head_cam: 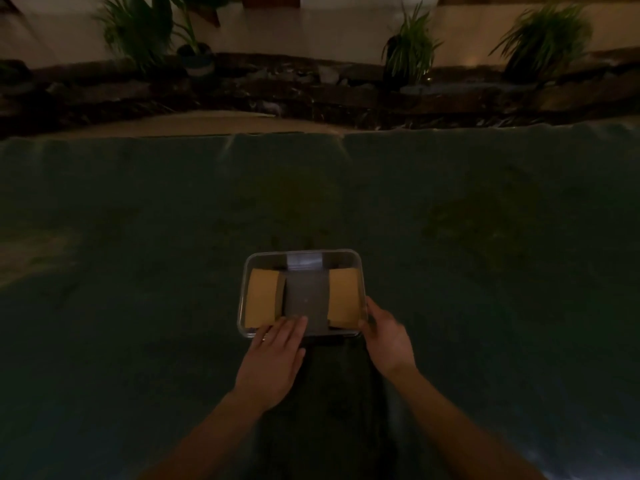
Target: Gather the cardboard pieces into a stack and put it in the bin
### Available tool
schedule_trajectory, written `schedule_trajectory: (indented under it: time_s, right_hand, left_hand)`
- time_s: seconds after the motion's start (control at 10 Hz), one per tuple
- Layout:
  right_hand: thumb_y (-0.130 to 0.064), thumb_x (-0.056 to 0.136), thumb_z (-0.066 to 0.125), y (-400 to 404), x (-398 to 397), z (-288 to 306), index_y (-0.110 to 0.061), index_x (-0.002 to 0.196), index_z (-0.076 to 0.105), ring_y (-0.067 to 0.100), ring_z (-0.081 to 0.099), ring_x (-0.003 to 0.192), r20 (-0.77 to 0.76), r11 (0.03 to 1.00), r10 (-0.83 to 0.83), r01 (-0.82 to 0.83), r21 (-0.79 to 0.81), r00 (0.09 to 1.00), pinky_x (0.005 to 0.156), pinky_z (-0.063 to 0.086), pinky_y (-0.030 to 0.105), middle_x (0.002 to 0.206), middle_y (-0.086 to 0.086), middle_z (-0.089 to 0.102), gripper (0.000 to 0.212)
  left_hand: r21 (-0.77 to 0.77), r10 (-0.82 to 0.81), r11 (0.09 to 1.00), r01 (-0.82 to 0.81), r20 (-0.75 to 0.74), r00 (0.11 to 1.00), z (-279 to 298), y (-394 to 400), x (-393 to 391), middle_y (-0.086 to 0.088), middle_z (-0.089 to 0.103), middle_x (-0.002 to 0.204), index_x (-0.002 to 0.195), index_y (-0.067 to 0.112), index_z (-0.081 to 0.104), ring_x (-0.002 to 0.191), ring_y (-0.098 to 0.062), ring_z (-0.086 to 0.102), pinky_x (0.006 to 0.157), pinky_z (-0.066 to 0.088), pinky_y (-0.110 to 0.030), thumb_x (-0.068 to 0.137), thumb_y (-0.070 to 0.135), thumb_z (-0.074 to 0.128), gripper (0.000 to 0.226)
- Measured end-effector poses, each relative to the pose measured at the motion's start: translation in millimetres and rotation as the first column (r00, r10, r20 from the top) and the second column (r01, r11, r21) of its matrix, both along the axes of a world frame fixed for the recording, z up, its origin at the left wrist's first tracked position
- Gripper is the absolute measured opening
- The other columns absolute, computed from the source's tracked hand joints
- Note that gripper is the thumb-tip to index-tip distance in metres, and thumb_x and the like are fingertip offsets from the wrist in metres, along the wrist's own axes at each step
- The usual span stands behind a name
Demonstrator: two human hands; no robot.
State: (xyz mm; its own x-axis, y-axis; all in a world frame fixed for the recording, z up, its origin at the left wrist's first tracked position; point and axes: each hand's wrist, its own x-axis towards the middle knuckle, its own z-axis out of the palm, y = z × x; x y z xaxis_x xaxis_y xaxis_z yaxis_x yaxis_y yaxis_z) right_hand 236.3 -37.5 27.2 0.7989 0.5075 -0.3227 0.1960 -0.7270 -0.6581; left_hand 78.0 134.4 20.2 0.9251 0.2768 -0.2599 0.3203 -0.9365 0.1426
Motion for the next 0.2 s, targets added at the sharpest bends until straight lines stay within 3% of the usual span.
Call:
schedule_trajectory:
  time_s: [0.2]
  right_hand:
    - [-0.027,0.099,0.050,-2.7,-16.6,17.6,-0.034,0.143,0.041,0.011,0.062,0.099,0.163,0.999,-0.008,0.013,-0.030,0.987,0.082,0.054,0.029,0.122,0.000,0.062,0.046]
  left_hand:
    - [-0.009,-0.063,0.998,0.062,-0.014,0.998,3.8,14.0,-6.2,-0.002,0.025,0.163,0.157,0.023,0.010,0.150,-0.019,0.022,0.123,0.015,-0.045,0.094,0.054,0.008,0.070]
